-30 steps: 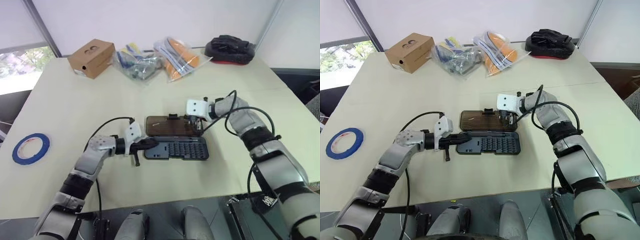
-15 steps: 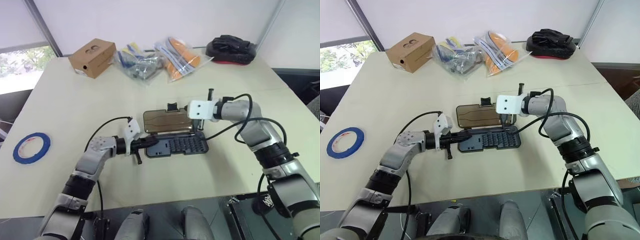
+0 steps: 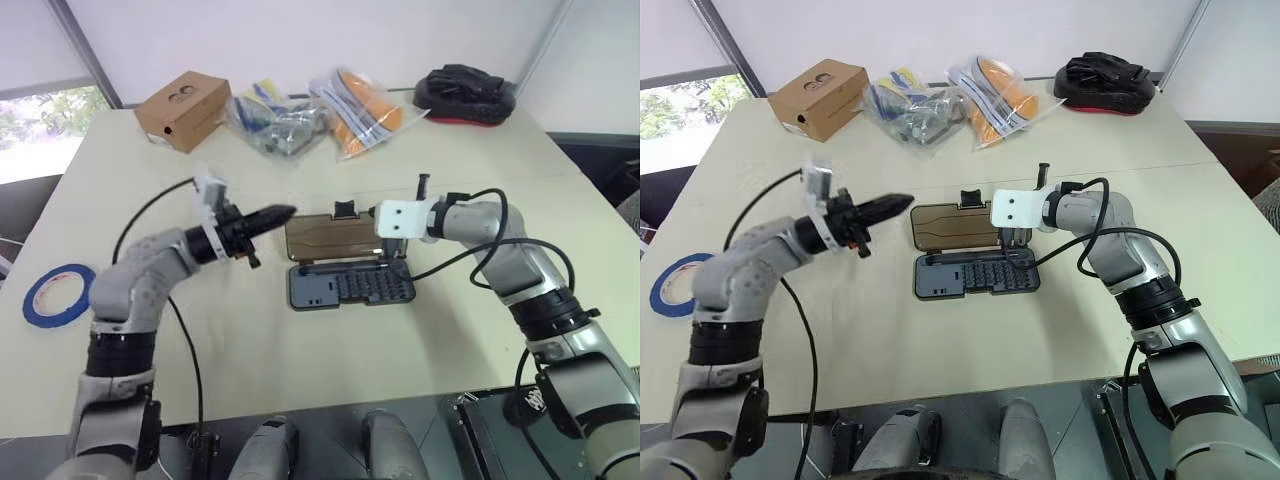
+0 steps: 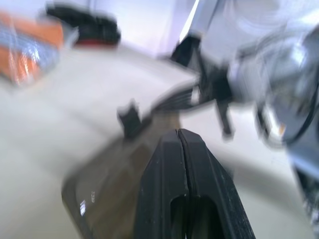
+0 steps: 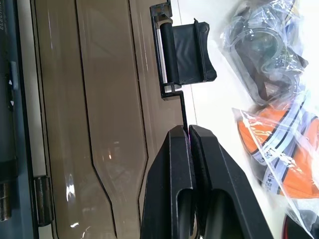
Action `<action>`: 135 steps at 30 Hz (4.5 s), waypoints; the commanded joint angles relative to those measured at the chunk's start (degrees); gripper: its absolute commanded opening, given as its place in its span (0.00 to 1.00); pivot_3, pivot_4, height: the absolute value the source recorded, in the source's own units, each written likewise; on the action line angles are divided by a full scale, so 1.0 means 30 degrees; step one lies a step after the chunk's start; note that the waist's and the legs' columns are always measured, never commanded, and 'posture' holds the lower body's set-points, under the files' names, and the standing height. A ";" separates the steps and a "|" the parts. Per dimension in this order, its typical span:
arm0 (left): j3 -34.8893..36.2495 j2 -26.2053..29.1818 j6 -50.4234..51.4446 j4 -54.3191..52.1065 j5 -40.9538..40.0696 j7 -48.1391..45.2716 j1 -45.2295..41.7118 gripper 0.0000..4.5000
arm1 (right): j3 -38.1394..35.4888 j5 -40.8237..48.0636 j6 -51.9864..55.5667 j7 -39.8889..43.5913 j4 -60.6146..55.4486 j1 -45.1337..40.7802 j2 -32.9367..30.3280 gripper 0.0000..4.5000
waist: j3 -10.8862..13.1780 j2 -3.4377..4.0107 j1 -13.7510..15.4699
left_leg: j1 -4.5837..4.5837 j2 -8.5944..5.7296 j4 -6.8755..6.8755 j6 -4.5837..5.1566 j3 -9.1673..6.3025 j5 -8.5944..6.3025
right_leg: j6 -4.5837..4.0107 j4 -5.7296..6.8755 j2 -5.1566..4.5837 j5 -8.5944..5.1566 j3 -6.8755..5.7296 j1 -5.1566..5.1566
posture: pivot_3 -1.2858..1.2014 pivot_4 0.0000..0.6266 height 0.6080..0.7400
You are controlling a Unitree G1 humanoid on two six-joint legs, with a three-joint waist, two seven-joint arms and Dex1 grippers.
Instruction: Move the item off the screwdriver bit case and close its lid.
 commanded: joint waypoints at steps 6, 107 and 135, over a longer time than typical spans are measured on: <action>-0.0156 -0.0554 -0.3372 0.5847 0.2945 0.1873 -0.2307 0.00 | -0.0442 -0.0007 -0.0077 -0.0196 -0.1162 -0.0254 -0.0023 0.01 | 0.0002 -0.0004 0.0039 | 0.0000 -0.0023 0.0001 -0.0001 0.0001 0.0000 | 0.0000 -0.0005 -0.0001 0.0000 -0.0005 0.0001 | 0.52 0.24 1.00; -0.7749 -0.4197 -0.9281 1.5324 0.9958 -0.6150 -0.7358 0.00 | -0.1160 1.3962 1.5518 0.1421 -1.2021 0.7927 -0.1580 0.01 | -0.0005 -0.0041 0.0465 | 0.0015 -0.0036 0.0068 0.0031 0.0002 -0.0014 | 0.0018 0.0004 -0.0011 0.0010 -0.0040 0.0069 | 0.52 0.24 1.00; -0.9171 -0.6549 -1.3334 1.8901 1.3837 -0.6171 -0.5218 0.00 | 0.0113 0.9472 1.2259 -0.0914 -1.0067 0.7965 -0.1178 0.01 | -0.0146 -0.0064 0.0470 | 0.0094 -0.0052 0.0066 0.0034 -0.0001 -0.0015 | 0.0027 0.0000 -0.0009 0.0015 -0.0039 0.0157 | 0.52 0.24 1.00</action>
